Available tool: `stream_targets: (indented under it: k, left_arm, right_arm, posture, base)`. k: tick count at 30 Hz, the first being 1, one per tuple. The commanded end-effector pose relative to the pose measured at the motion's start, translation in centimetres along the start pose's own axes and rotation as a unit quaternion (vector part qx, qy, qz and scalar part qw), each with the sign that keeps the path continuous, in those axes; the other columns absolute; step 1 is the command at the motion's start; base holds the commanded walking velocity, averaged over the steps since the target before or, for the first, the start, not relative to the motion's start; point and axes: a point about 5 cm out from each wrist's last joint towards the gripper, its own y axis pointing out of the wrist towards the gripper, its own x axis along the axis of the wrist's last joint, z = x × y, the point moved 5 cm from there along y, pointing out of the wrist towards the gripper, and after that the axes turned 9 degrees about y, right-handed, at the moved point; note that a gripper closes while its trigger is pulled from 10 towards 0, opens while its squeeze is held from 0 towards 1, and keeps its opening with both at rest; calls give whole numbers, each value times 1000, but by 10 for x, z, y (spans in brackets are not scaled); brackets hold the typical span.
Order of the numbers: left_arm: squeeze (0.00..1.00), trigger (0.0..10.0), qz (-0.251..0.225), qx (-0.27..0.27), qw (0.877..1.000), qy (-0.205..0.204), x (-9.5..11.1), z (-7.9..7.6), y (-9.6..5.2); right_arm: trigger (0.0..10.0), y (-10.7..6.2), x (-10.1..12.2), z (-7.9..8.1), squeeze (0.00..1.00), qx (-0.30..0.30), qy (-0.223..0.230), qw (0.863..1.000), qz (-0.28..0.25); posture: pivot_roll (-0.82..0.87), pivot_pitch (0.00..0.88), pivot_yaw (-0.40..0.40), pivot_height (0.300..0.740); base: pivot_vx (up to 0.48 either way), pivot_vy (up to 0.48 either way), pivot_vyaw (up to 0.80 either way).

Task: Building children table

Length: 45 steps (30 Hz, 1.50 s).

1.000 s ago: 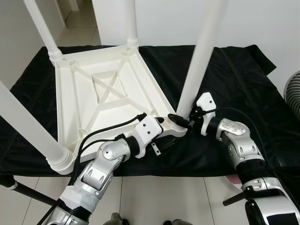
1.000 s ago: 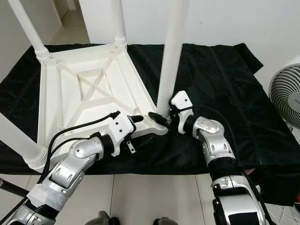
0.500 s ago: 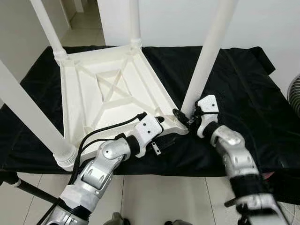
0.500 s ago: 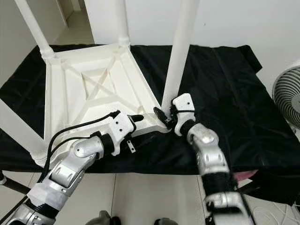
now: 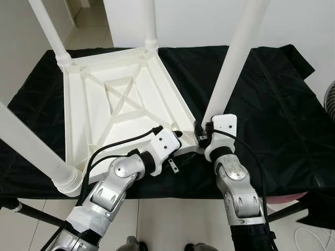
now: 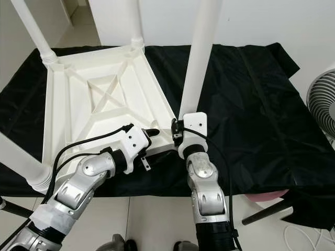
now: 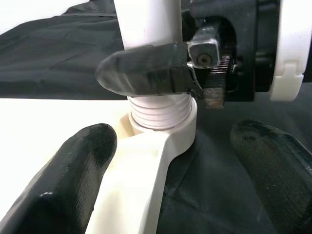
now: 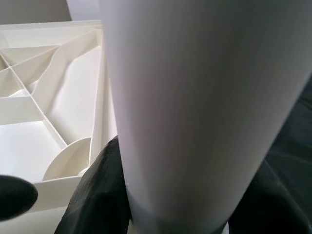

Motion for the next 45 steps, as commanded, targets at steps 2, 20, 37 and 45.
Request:
stream_targets:
  k: [2,20,37,45]
  left_arm:
    - [0,10000,4,-30,1000,-7,-5,-8,0]
    - [0,10000,2,-22,1000,-2,-3,-5,0]
    - [0,10000,3,-10,1000,0,-3,0,-2]
    - [0,10000,10,-21,1000,2,-5,-3,-7]
  right_arm:
    - [10000,0,8,-18,1000,-33,16,999,-7]
    - [10000,12,-22,-5,0,301,-101,943,99]
    - [10000,38,-4,-14,0,372,-160,911,83]
    - [0,36,-15,-19,0,393,-121,907,94]
  posture:
    - [-148,100,68,740]
    - [-133,79,50,740]
    - [-109,80,38,740]
    - [-104,79,48,740]
  base:
    - [0,0,0]
    - [0,0,0]
    - [0,0,0]
    - [0,0,0]
